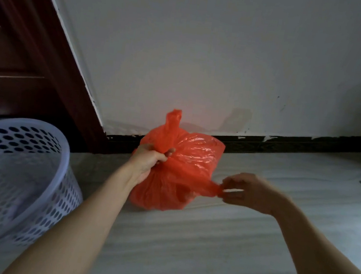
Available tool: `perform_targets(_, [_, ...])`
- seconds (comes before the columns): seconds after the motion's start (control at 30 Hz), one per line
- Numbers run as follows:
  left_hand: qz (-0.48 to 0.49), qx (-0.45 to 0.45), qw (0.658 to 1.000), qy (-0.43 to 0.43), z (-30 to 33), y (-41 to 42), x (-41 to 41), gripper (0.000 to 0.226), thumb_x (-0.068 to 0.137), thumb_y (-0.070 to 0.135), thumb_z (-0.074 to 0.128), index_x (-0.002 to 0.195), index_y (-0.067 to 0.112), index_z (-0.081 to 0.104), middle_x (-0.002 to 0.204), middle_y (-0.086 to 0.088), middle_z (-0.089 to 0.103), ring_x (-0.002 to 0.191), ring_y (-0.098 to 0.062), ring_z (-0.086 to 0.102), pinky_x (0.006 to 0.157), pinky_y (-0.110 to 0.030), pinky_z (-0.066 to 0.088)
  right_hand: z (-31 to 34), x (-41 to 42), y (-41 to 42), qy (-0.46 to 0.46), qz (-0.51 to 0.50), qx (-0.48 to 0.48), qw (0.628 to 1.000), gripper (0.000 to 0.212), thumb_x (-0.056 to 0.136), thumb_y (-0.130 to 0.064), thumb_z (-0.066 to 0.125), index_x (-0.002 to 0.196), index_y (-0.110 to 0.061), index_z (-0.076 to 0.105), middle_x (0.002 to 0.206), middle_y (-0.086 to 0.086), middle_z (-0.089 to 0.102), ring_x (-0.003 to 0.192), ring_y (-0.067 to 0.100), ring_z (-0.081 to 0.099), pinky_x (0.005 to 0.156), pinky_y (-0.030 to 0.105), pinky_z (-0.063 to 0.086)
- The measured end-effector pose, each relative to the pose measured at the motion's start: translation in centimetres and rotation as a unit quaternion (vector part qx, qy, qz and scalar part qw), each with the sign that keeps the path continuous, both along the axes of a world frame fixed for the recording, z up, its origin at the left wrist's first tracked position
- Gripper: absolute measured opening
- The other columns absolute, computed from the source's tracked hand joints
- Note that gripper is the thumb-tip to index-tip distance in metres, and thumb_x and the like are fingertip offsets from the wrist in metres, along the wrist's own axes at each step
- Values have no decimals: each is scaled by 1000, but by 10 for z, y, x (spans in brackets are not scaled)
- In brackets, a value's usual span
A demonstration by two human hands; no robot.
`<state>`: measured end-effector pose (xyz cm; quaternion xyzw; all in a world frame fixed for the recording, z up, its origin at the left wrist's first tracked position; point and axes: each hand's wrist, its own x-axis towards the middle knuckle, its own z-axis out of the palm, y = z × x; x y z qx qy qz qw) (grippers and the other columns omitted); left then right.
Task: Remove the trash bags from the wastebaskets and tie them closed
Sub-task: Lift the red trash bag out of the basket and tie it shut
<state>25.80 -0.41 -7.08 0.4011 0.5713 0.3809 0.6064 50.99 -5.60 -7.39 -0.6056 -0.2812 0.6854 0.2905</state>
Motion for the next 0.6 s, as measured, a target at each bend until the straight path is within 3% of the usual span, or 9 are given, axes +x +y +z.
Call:
perform_targets(0.1, [-72, 126, 968, 203, 0, -2, -16, 33, 75, -11, 46, 60, 15, 61, 60, -1, 69, 55, -2, 58, 52, -13, 43, -17, 7, 7, -164, -102, 33, 981, 25, 95, -6, 39, 112, 3, 55, 95, 15, 63, 74, 26, 63, 71, 33, 51])
perform_targets(0.13, [-140, 177, 929, 293, 0, -3, -20, 25, 72, -2, 44, 62, 13, 62, 73, -9, 72, 65, -8, 61, 59, -20, 43, -19, 6, 9, -185, -116, 64, 974, 23, 95, -4, 39, 110, 0, 56, 100, 17, 62, 73, 24, 61, 69, 31, 50])
perform_targets(0.2, [-256, 262, 812, 453, 2, -10, -24, 34, 58, 11, 38, 74, 11, 68, 89, -8, 72, 87, -20, 65, 71, -26, 41, -16, -6, 13, -206, -104, 136, 964, 25, 92, 1, 38, 103, -7, 58, 110, 21, 62, 70, 20, 59, 66, 28, 48])
perform_targets(0.23, [-297, 311, 756, 493, 0, -14, -22, 37, 54, 11, 39, 75, 13, 69, 86, -4, 72, 87, -23, 66, 73, -27, 41, -13, -15, 15, -207, -90, 170, 959, 29, 90, 5, 38, 103, -9, 60, 113, 21, 62, 72, 20, 58, 65, 26, 46])
perform_targets(0.3, [-349, 390, 677, 517, -5, -21, -19, 26, 51, 9, 44, 64, 16, 65, 68, -1, 68, 69, -25, 66, 70, -28, 39, -9, -35, 20, -206, -37, 225, 952, 37, 87, 10, 37, 111, -7, 60, 119, 17, 61, 87, 19, 56, 68, 19, 44])
perform_targets(0.37, [-366, 426, 659, 500, -8, -26, -21, 20, 54, 9, 43, 59, 19, 60, 59, 3, 63, 58, -23, 62, 67, -26, 35, -10, -56, 22, -206, 55, 262, 941, 44, 86, 13, 39, 123, -3, 56, 124, 9, 58, 105, 12, 51, 75, 8, 42])
perform_targets(0.47, [-372, 419, 679, 474, -9, -26, -26, 18, 64, 5, 52, 67, 20, 61, 71, 0, 65, 69, -24, 64, 80, -23, 33, -21, -82, 21, -211, 162, 292, 919, 44, 83, 13, 49, 124, 0, 54, 120, 7, 58, 106, 10, 49, 91, 6, 40])
perform_targets(0.53, [-371, 397, 693, 474, -6, -30, -26, 23, 74, 9, 44, 81, 17, 64, 89, -4, 65, 90, -23, 63, 102, -23, 25, -26, -89, 21, -232, 184, 317, 901, 37, 83, 9, 54, 118, 1, 59, 107, 6, 59, 98, 12, 52, 79, -3, 38])
perform_targets(0.6, [-355, 378, 724, 455, -8, -32, -29, 30, 78, 15, 36, 88, 16, 65, 100, -6, 62, 103, -22, 58, 112, -27, 18, -29, -91, 25, -255, 179, 328, 892, 30, 82, 4, 59, 112, 2, 63, 100, 3, 57, 92, 9, 53, 71, -3, 36])
